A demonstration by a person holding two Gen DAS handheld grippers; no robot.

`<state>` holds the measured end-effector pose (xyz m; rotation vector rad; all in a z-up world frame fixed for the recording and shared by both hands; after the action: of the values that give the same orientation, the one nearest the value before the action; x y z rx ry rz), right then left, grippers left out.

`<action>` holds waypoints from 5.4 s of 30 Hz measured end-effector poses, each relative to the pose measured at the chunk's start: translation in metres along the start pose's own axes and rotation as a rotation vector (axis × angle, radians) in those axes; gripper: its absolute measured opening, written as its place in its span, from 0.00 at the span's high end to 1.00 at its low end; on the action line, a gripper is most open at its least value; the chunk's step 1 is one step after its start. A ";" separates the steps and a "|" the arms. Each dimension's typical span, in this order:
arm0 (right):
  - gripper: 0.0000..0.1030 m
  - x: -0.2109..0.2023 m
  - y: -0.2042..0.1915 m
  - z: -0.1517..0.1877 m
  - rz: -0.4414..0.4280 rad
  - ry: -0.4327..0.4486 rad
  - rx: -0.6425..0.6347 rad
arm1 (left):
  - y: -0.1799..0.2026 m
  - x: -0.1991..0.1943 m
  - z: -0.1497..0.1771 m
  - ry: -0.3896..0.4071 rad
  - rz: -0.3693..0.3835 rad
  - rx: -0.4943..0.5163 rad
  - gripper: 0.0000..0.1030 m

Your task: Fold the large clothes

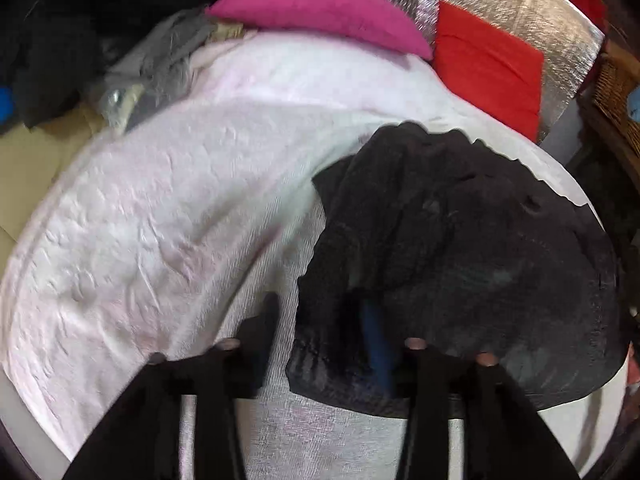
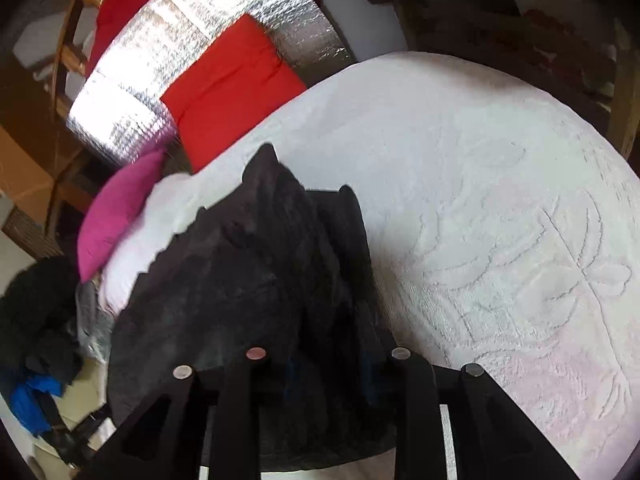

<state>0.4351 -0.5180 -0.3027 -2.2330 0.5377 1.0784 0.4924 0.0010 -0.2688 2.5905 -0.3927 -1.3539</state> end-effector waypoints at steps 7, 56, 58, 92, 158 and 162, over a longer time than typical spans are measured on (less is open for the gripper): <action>0.11 -0.027 -0.007 -0.011 -0.109 0.099 0.047 | 0.019 -0.039 -0.022 0.188 -0.121 0.140 0.32; 0.10 0.017 -0.023 -0.036 -0.077 0.060 0.042 | 0.029 0.031 -0.049 0.064 -0.001 0.061 0.26; 0.11 0.004 -0.021 -0.040 -0.100 0.113 0.051 | 0.032 0.020 -0.051 0.097 -0.045 0.112 0.26; 0.11 0.004 -0.030 -0.040 -0.110 0.115 0.093 | 0.012 -0.014 -0.061 0.207 -0.163 0.182 0.26; 0.16 0.028 -0.031 -0.034 -0.120 -0.063 0.035 | 0.029 -0.005 -0.065 0.181 -0.106 0.218 0.27; 0.16 0.037 -0.024 -0.031 -0.136 -0.113 0.047 | 0.028 -0.005 -0.066 0.178 -0.106 0.213 0.27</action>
<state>0.4886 -0.5248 -0.3089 -2.1204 0.3543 1.1018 0.5404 -0.0209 -0.2200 2.9168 -0.3957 -1.1548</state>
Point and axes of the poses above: each gripper's, at about its wrist camera, not at the fingertips, and x roughly the way its jaws point, y to its right, z to its underside, the point moved 9 cm from there along x, roughly the way its jaws point, and after that the axes turned 13 degrees about z, right-handed, at the moved point
